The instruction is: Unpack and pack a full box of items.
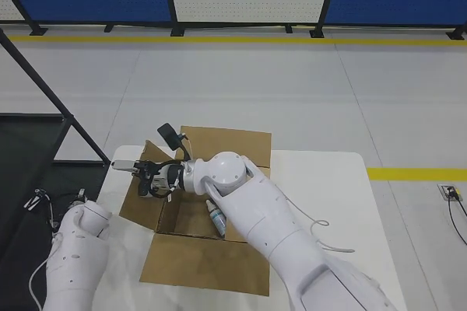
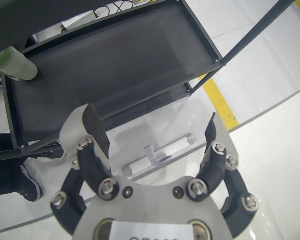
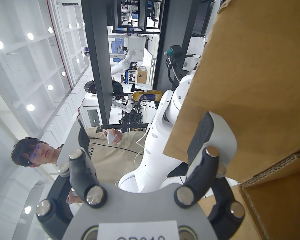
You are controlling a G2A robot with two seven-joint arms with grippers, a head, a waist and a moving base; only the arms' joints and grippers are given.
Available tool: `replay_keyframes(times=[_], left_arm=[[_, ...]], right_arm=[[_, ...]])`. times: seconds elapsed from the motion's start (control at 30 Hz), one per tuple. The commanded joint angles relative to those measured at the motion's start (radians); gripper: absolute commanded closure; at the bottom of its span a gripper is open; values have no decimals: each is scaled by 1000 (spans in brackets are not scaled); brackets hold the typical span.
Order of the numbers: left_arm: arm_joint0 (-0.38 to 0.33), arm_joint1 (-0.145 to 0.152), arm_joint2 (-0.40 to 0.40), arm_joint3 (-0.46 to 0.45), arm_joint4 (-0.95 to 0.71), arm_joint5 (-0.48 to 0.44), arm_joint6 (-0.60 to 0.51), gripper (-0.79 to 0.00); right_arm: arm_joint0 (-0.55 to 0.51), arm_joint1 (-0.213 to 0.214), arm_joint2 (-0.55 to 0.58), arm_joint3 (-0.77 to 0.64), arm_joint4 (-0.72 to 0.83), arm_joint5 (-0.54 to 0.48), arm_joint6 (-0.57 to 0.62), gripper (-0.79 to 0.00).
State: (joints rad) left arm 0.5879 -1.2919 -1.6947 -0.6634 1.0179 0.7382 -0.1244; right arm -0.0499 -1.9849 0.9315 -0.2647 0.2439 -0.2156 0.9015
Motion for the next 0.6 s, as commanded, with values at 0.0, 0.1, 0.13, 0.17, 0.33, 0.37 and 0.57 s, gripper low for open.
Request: replay_keyframes(times=[0.0, 0.1, 0.13, 0.17, 0.33, 0.37, 0.57], left_arm=[[-3, -2, -3, 9, -12, 14, 29, -785], [2, -7, -4, 10, -33, 13, 72, -785], [7, -9, -5, 3, -42, 7, 90, -785], [14, -10, -9, -11, -57, -5, 110, -785], [105, -20, -20, -167, -111, -56, 217, -785], [135, -21, -22, -221, -121, -69, 223, -785], [395, -24, -44, -672, -134, -91, 214, -785]], right_arm=[[0, 0, 2, 1, -2, -1, 2, -785], [0, -1, 5, 2, -3, -1, 4, -785], [0, -1, 6, 2, -4, -3, 4, -785], [0, -2, 7, 2, -5, -4, 4, -785], [0, -2, 13, 5, -8, -6, 5, -785], [0, -2, 14, 5, -8, -6, 6, -785], [-5, -5, 18, 3, -11, 0, 5, -785]])
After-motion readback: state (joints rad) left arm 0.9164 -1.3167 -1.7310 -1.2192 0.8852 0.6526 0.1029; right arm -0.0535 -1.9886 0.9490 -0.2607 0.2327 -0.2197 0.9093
